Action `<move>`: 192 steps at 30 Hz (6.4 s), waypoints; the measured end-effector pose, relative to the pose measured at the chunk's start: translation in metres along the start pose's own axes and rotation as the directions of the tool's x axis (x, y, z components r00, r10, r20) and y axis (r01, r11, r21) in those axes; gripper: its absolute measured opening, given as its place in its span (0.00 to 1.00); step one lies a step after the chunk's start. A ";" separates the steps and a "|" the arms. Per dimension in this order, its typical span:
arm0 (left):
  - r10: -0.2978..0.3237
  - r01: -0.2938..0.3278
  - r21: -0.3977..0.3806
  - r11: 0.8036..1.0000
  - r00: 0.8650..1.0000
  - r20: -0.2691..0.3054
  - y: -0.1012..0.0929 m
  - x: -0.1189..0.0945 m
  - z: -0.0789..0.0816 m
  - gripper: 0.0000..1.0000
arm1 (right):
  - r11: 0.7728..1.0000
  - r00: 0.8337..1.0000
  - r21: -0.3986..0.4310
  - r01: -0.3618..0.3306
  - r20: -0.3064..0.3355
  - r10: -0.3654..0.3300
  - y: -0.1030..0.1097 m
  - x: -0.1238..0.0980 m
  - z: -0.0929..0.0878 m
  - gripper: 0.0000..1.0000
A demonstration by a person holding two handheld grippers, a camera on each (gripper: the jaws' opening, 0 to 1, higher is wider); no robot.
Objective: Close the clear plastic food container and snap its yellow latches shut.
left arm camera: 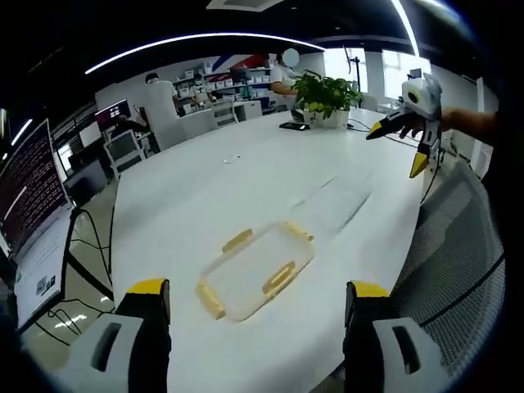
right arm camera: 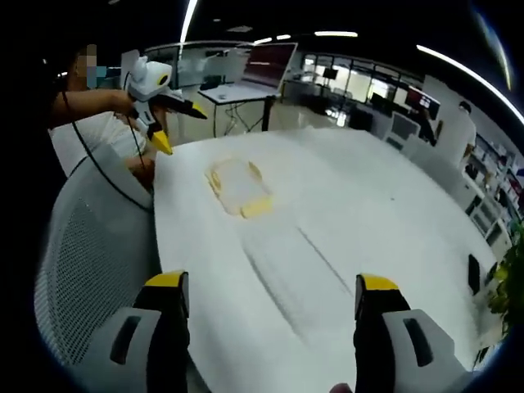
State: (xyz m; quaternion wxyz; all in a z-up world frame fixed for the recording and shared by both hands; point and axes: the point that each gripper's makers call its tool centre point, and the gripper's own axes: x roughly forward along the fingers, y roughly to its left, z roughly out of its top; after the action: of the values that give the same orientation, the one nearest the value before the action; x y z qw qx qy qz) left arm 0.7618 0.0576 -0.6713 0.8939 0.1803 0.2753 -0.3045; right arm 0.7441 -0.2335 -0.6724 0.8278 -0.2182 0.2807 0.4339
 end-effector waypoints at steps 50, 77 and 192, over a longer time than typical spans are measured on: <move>-0.202 0.298 0.294 0.908 0.927 -0.316 0.053 0.057 -0.054 0.56 | 0.938 0.964 -0.223 -0.264 -0.098 0.248 0.007 0.103 0.050 0.53; -0.310 0.487 0.399 0.777 0.848 -0.430 0.063 0.090 -0.067 0.43 | 0.883 0.913 -0.267 -0.387 -0.245 0.326 0.021 0.178 0.053 0.46; -0.376 0.593 0.437 0.676 0.788 -0.488 -0.008 0.075 0.024 0.32 | 0.835 0.862 -0.317 -0.449 -0.398 0.313 -0.010 0.092 0.047 0.35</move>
State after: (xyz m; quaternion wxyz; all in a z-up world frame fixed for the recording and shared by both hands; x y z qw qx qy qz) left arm 0.8151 0.0063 -0.6991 0.6158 0.4095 0.3675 -0.5639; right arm 0.8084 -0.1554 -0.6959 0.6018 -0.3902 0.3589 0.5973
